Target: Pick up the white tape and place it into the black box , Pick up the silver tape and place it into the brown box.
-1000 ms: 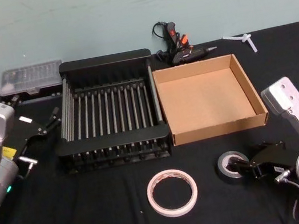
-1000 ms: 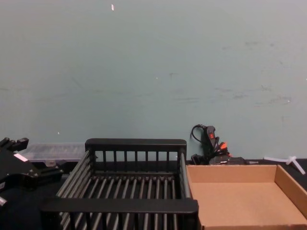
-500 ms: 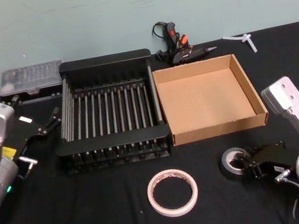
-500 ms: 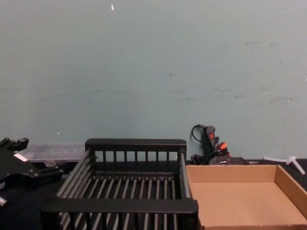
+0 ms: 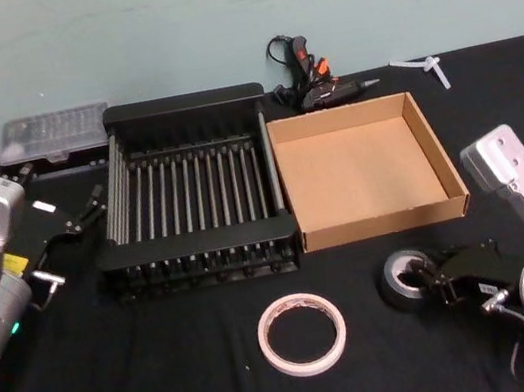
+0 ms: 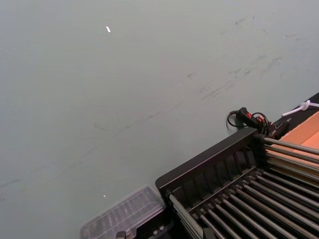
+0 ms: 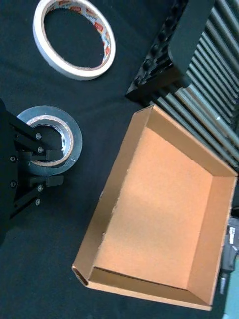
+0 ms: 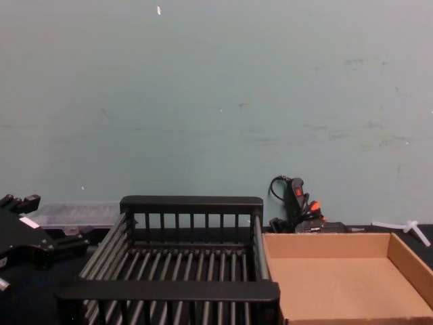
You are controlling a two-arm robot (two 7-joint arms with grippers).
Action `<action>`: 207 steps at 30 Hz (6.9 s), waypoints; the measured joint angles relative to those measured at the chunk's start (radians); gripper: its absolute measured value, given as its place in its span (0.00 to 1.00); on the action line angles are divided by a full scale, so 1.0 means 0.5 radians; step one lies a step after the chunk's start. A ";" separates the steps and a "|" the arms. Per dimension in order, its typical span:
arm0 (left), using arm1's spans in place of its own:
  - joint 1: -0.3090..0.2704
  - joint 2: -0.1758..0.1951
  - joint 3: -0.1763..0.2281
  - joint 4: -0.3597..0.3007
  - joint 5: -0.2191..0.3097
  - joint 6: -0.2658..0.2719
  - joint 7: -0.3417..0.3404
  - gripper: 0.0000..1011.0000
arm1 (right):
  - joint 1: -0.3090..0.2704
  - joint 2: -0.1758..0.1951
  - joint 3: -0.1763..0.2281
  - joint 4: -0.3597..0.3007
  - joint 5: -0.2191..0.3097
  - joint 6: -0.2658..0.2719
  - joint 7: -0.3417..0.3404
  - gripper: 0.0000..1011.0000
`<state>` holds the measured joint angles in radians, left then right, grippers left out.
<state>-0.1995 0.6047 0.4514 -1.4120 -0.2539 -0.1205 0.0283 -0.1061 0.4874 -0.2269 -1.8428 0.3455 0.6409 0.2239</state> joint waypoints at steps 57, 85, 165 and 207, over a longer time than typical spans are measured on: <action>0.000 0.000 0.000 0.000 0.000 0.000 0.000 0.99 | 0.817 -0.305 -0.061 0.749 -0.427 -0.374 0.100 0.18; 0.000 0.000 0.000 0.000 0.000 0.000 0.000 0.99 | 0.972 -0.455 -0.094 1.120 -0.527 -0.464 0.118 0.18; 0.000 0.000 0.000 0.000 0.000 0.000 0.000 0.99 | 0.539 -0.167 -0.024 0.309 -0.334 -0.274 0.306 0.99; 0.000 0.000 0.000 0.000 0.000 0.000 0.000 0.99 | 0.296 -0.017 -0.357 0.030 -0.223 0.050 0.318 0.99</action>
<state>-0.1995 0.6047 0.4514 -1.4120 -0.2539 -0.1205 0.0283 0.0417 0.4789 -0.4054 -1.8276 0.2338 0.6661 0.3831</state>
